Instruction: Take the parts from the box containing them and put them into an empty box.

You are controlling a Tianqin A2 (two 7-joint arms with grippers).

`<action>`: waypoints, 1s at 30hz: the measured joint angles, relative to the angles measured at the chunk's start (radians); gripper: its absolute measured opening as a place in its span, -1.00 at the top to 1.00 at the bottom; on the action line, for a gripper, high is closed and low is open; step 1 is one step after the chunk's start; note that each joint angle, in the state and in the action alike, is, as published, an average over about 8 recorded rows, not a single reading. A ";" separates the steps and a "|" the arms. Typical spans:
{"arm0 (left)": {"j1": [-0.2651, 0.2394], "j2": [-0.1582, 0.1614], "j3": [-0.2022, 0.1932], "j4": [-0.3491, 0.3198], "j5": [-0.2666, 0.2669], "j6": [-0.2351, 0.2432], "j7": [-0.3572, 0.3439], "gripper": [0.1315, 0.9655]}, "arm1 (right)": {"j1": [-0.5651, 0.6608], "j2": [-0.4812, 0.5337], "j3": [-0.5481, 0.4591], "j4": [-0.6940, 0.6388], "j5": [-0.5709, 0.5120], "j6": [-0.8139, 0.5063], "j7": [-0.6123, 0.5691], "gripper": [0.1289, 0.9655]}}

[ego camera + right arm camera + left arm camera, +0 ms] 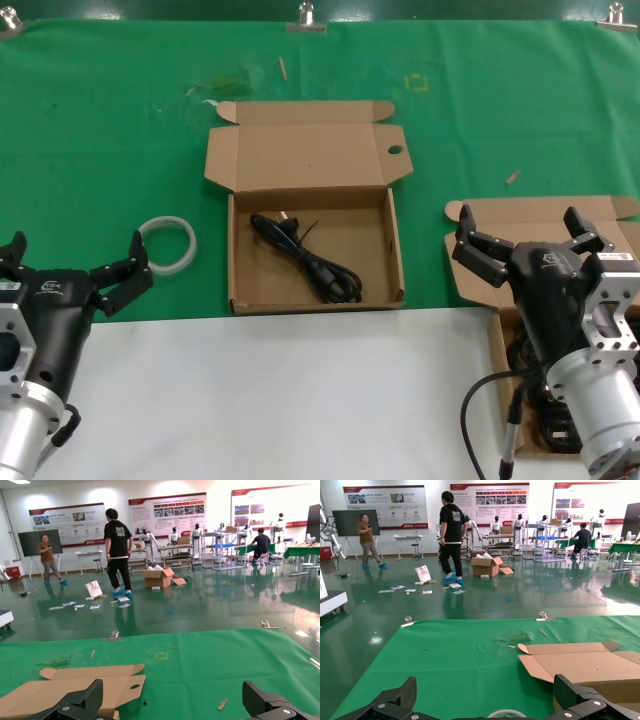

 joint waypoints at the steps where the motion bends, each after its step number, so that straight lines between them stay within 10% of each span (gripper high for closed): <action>1: 0.000 0.000 0.000 0.000 0.000 0.000 0.000 -1.00 | 0.000 0.000 0.000 0.000 0.000 0.000 0.000 -1.00; 30: 0.000 0.000 0.000 0.000 0.000 0.000 -0.001 -1.00 | 0.000 0.000 0.000 0.000 0.000 0.000 0.000 -1.00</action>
